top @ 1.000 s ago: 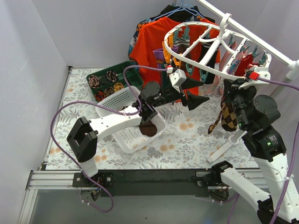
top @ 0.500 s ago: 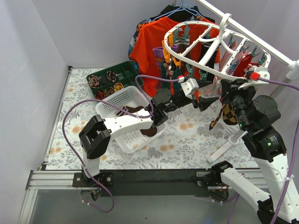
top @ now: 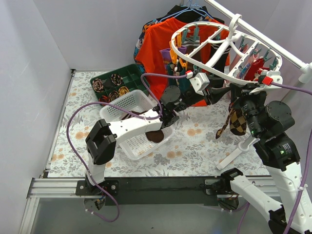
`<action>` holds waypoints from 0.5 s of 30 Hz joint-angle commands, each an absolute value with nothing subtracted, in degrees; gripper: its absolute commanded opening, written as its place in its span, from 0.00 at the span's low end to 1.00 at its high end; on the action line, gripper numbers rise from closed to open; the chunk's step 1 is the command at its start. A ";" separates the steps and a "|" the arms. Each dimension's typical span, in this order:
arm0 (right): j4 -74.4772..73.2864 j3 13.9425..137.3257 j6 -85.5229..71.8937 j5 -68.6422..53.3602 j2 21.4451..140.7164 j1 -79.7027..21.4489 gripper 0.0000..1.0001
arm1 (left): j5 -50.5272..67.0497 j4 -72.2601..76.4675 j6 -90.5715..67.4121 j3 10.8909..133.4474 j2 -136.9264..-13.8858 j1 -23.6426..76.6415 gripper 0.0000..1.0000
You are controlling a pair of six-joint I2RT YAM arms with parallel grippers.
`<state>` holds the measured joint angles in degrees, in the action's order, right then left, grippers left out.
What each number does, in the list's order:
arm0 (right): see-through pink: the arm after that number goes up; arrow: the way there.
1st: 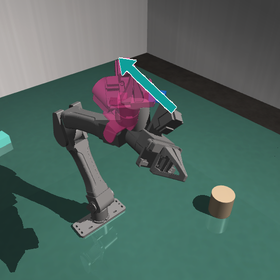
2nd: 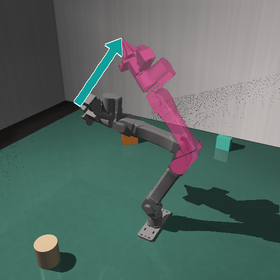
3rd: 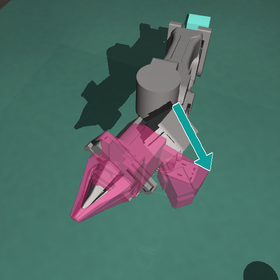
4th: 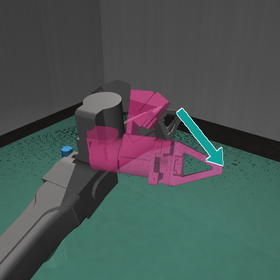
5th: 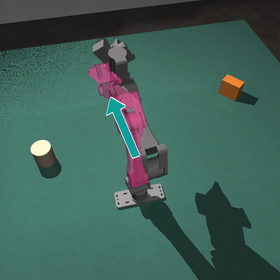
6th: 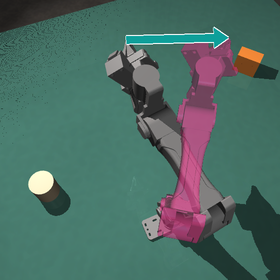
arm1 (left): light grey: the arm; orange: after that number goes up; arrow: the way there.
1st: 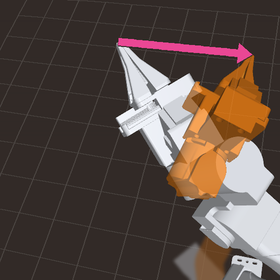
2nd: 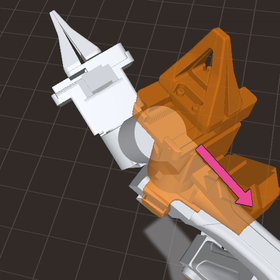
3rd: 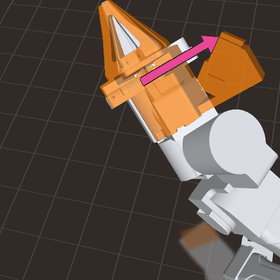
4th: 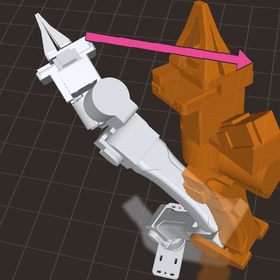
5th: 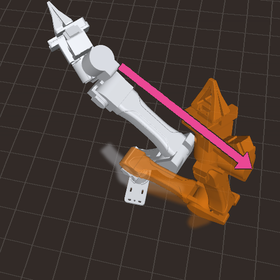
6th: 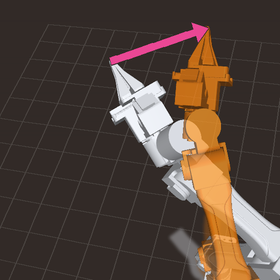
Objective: Clip the socks to the hanger
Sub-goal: Open the clamp at the hanger.
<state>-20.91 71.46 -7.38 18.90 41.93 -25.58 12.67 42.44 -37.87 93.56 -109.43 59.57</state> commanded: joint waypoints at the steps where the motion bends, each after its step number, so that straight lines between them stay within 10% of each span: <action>1: -19.25 73.30 -7.82 18.19 41.31 -25.75 0.01 | 11.69 41.49 -37.97 95.54 -109.60 59.50 0.35; 6: -19.25 73.56 -7.91 17.49 41.05 -25.75 0.02 | 11.16 41.05 -37.97 94.75 -108.99 59.50 0.14; 15: -19.16 74.09 -6.42 13.45 40.78 -25.75 0.47 | 9.32 37.80 -38.06 94.75 -107.58 59.76 0.00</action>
